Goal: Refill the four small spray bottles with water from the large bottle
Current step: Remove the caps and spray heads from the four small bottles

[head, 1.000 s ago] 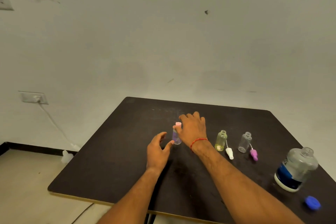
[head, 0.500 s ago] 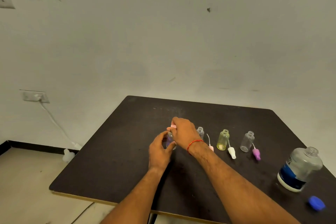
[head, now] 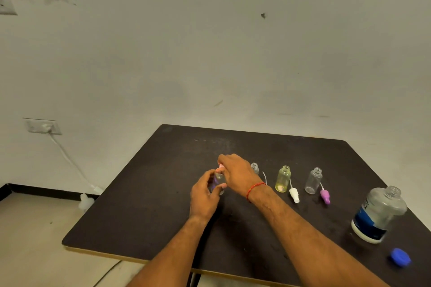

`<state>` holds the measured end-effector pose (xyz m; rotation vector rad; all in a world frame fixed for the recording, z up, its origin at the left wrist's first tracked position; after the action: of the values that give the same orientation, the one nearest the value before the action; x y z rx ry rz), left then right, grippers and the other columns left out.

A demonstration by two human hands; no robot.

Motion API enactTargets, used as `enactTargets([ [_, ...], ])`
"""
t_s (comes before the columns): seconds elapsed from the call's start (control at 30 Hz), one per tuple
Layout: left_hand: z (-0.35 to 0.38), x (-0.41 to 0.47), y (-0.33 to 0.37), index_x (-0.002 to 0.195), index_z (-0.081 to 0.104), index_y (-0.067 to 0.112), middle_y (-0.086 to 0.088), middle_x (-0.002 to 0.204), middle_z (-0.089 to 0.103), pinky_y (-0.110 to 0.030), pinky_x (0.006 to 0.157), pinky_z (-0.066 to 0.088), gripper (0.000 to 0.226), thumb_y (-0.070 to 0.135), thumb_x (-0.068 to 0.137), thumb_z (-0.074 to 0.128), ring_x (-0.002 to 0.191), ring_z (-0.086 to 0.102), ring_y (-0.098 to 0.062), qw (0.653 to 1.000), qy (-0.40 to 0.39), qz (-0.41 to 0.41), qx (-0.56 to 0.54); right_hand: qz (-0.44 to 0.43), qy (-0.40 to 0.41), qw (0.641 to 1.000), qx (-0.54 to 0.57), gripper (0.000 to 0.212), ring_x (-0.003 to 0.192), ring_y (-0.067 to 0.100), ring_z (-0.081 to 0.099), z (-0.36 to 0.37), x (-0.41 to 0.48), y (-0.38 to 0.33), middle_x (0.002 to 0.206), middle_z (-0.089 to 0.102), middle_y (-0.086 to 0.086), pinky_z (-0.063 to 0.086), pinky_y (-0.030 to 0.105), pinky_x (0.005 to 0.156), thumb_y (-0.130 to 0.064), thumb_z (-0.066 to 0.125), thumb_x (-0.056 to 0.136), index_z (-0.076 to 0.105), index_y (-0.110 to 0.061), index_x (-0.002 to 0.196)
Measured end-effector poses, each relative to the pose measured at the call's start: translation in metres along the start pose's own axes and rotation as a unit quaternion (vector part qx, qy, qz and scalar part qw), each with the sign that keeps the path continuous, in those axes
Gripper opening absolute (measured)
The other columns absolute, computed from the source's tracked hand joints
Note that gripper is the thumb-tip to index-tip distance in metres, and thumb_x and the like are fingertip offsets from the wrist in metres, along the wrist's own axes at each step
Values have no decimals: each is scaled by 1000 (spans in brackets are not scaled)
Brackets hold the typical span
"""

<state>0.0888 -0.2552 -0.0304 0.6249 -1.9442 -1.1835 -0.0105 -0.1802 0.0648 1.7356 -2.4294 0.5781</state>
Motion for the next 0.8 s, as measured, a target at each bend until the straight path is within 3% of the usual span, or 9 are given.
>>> enactTargets([
  [0.1,-1,0,1,119,65,31,17,111,69,-22,96,52,39,18,86,78,107,63,2,1000,-12,-5,-9,-38,0,999,-9,17,82,16,43,-1,-1,2,91,54,0,33,28,69,-24,60,91,43,-25,90],
  [0.23,-1,-1,4,120,66,29,15,110,71,-25,95,55,36,17,88,76,104,66,2,999,-32,-8,-31,-103,-21,994,10,10,88,17,46,-8,-2,9,94,53,0,47,39,75,-19,58,89,54,-19,98],
  [0.37,-1,-1,7,123,64,28,16,111,70,-22,96,53,39,17,87,77,105,65,3,999,-26,-12,-27,-111,-63,991,24,38,106,17,48,-13,-5,13,114,52,0,48,35,88,-13,61,84,55,-25,120],
  [0.47,-1,-2,9,114,64,35,18,107,71,-21,94,54,39,12,86,77,103,65,2,1000,-22,8,-12,-70,-48,996,34,44,108,15,46,-12,-8,8,118,48,0,45,28,92,-26,59,91,46,-33,132],
  [0.53,-2,-2,9,116,66,32,18,109,70,-21,94,53,38,13,86,78,105,65,2,1000,-19,12,-10,-33,-17,999,14,32,104,17,46,-12,-7,6,111,49,1,46,32,90,-33,57,92,51,-26,123],
  [0.67,-2,-3,10,116,63,36,20,108,69,-12,90,50,39,15,86,78,105,64,3,1000,-20,2,-13,-37,-36,999,11,22,97,13,43,-12,-3,1,102,52,-3,45,29,82,-18,72,80,65,-22,100],
  [0.8,-3,-3,9,117,66,27,16,108,71,-16,90,53,34,14,88,76,104,66,0,1000,-7,4,-23,-30,-30,995,90,41,109,11,48,-15,-3,-2,116,58,-6,44,27,94,-19,68,75,63,-29,115],
])
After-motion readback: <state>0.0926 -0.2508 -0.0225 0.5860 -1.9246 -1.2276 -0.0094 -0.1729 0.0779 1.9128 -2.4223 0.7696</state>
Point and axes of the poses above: each hand's wrist, its own x-axis towards the middle knuckle, its own z-axis out of the palm, y = z × x, the point moved 1 cm from there along x, towards the middle knuckle
